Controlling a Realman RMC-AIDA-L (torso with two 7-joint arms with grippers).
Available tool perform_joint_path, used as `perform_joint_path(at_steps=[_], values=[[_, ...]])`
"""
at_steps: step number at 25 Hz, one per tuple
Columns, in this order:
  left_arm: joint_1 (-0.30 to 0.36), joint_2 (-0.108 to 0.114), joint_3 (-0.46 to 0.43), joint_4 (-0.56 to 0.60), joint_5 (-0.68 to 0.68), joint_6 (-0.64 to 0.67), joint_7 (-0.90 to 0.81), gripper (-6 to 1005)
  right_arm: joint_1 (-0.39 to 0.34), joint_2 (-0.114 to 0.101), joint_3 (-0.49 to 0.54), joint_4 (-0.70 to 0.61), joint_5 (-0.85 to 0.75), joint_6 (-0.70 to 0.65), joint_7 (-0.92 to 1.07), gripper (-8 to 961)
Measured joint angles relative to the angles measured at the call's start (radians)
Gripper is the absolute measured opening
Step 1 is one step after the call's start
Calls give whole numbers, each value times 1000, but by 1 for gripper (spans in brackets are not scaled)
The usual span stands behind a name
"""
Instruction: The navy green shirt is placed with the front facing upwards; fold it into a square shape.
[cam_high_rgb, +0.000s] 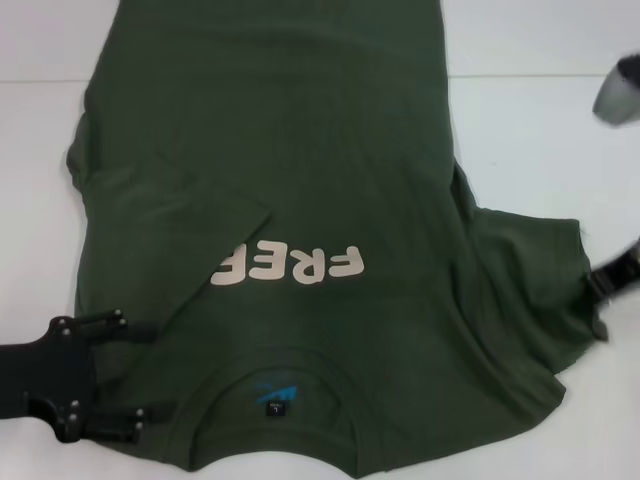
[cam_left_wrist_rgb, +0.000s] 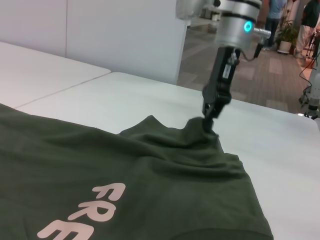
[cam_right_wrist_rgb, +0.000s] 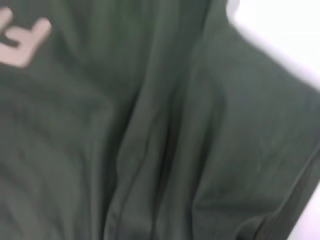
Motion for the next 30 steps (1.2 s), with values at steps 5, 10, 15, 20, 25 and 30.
perform_joint_path(at_steps=[5,10,15,20,25,30], values=[[-6,-1,-2,-2,0,-5,-8,913,-2,0,-12,-124,92,-24,-21,4],[-9,1,-5,-2,-2,-8,-16,905,19,6,-49,-190,133,-29,-29,5],[-10,1,-5,-1,-3,-10,-25,900,59,8,-86,-258,178,-33,-47,5],[-13,1,-14,0,-4,-10,-27,900,119,19,-157,-258,206,-23,-100,4],[-15,2,-33,-2,-4,-10,-29,900,157,24,-287,-250,275,17,-145,4],[-14,2,-34,-2,-4,-10,-36,900,193,25,-392,-201,324,55,-180,5]])
